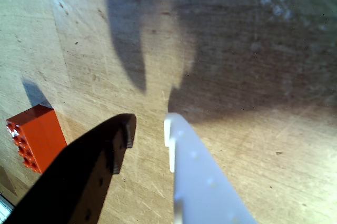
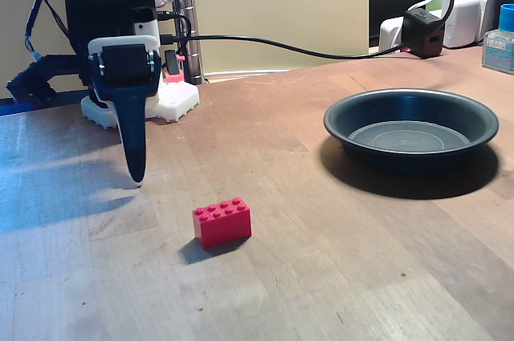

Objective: Grasp a lego block and put it in the bin.

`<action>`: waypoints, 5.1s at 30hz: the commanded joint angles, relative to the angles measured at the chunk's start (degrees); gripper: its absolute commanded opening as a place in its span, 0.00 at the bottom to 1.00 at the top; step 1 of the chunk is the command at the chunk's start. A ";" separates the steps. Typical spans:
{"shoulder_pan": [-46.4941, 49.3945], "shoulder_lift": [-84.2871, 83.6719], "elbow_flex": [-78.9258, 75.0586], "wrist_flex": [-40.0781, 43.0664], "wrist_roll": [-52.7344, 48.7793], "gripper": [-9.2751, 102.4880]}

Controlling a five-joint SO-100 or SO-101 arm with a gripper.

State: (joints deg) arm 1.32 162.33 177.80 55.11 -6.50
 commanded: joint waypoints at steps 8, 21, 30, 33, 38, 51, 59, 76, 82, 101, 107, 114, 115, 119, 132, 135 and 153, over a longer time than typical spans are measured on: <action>0.26 0.09 3.08 0.79 0.35 0.09; 0.26 0.09 3.08 0.79 0.35 0.09; 0.26 0.09 3.08 0.79 0.35 0.09; 0.26 0.09 3.08 0.79 0.35 0.09; 0.26 0.09 3.08 0.79 0.35 0.09; 0.53 0.09 3.08 0.79 0.35 0.09; 0.53 -0.53 3.08 0.79 0.35 0.09; -1.93 -3.34 -19.34 6.77 0.00 0.10; -2.64 -22.50 -43.59 22.76 -0.18 0.10; -10.90 -68.38 -87.89 38.32 0.53 0.10; -13.62 -75.32 -93.16 38.32 0.53 0.10; -14.33 -81.47 -100.28 38.32 0.44 0.10; -14.33 -82.09 -100.55 38.23 0.44 0.10; -14.33 -84.11 -102.39 38.23 -0.18 0.10; -14.41 -84.73 -102.04 38.23 -0.44 0.30; -15.21 -84.81 -101.87 38.14 -0.44 0.30; -16.35 -92.90 -101.95 33.05 0.09 0.29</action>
State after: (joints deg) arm -15.21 69.26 77.26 88.24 -6.50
